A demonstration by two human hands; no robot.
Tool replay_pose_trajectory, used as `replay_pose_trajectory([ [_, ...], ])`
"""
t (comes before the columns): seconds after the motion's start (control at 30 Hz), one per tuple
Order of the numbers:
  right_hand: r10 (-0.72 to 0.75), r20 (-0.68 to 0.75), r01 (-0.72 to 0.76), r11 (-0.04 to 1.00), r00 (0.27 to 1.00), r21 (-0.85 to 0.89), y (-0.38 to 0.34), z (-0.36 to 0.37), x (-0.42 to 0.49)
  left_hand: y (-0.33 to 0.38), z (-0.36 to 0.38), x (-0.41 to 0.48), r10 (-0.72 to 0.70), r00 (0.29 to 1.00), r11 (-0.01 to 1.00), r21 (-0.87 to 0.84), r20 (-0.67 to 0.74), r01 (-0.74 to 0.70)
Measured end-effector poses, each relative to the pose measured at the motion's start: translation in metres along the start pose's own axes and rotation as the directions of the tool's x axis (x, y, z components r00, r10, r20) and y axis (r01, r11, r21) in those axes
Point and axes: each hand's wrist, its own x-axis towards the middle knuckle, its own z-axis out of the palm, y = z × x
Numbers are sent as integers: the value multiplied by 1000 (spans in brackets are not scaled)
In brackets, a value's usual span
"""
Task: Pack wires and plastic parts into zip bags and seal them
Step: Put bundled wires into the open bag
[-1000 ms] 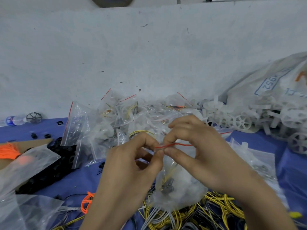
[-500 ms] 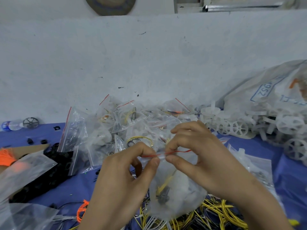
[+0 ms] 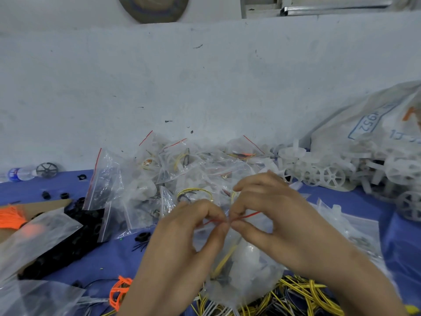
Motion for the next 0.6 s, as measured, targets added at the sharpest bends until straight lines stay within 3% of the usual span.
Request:
replay_pose_trajectory([
  [0.17, 20, 34, -22, 998, 999, 67, 0, 0, -1, 1, 2, -1, 10, 1000, 1000, 20, 4, -10],
  [0.33, -28, 10, 28, 1000, 1000, -15, -2, 2, -2, 3, 3, 0, 6, 999, 1000, 13, -37, -6],
  [0.6, 28, 46, -26, 999, 999, -47, 0, -2, -1, 1, -2, 1, 43, 999, 996, 84, -32, -40],
])
